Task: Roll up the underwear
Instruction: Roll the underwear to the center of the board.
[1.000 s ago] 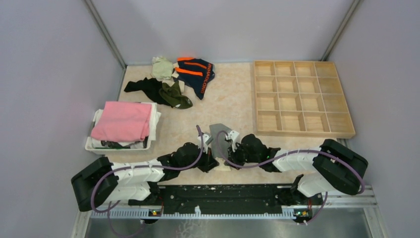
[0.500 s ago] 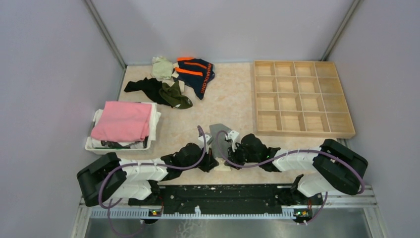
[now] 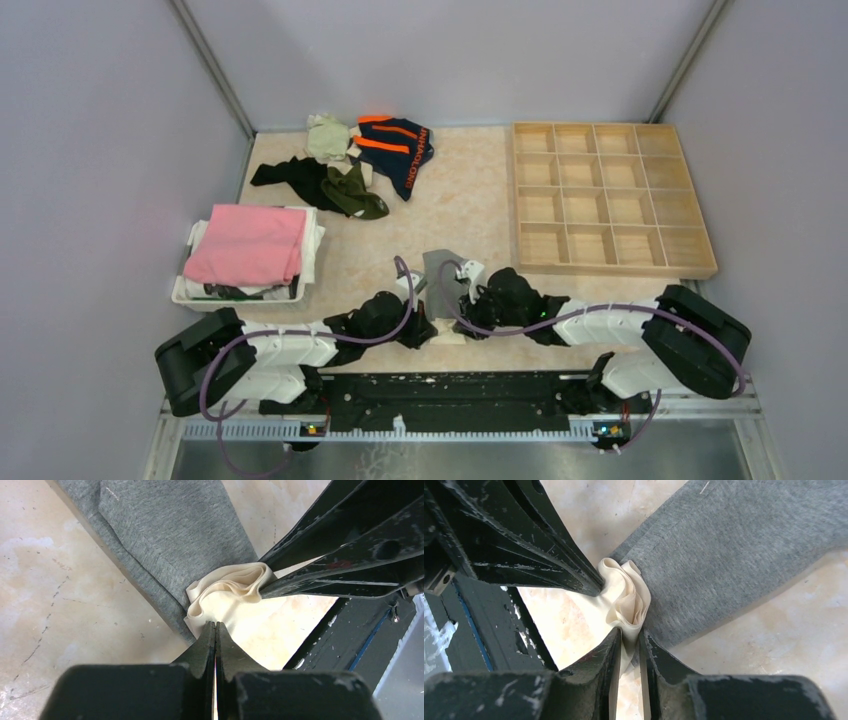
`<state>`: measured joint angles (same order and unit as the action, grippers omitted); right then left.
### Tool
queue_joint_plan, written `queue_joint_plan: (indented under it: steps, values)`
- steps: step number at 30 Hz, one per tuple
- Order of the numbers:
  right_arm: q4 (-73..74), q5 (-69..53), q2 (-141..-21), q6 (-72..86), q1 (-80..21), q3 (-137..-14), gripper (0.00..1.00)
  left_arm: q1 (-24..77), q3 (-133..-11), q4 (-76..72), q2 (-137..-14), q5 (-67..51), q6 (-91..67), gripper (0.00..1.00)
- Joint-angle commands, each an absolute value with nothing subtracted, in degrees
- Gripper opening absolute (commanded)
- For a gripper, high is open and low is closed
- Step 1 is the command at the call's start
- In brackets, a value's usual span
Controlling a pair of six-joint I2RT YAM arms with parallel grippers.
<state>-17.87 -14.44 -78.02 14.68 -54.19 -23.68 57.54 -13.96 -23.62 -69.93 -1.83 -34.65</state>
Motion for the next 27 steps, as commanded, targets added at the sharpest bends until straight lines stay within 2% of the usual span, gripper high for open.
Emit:
queue_joint_plan:
  steps: [1, 7, 10, 14, 15, 20, 27]
  values:
    - [-15.04, -10.70, -72.83, 14.40, -53.69, -25.83, 0.21, 57.83, -12.74, -23.70, -70.69, 1.03, -34.89, 0.00]
    - [-9.02, -1.63, -66.12, 14.13, -53.61, -25.71, 0.24, 57.83, -12.66, -23.14, -70.20, 1.56, -34.89, 0.00]
    - [-5.88, 2.03, -63.44, 14.64, -53.60, -26.23, 0.18, 57.83, -12.96, -22.51, -70.15, 1.75, -34.98, 0.00]
    - [-6.75, -4.48, -59.68, 16.86, -53.66, -25.63, 0.01, 57.83, -13.16, -22.29, -70.14, 1.76, -34.89, 0.00]
    - [-7.53, -7.40, -59.37, 17.83, -53.62, -25.25, 0.00, 57.83, -13.23, -22.25, -70.14, 1.76, -34.89, 0.00]
    - [-13.22, -17.85, -62.65, 22.78, -53.66, -24.47, 0.00, 57.83, -13.27, -22.15, -70.14, 1.94, -34.97, 0.00]
    - [-20.38, -18.78, -70.43, 28.18, -53.79, -24.06, 0.00, 57.83, -12.97, -21.82, -69.95, 2.11, -35.48, 0.00]
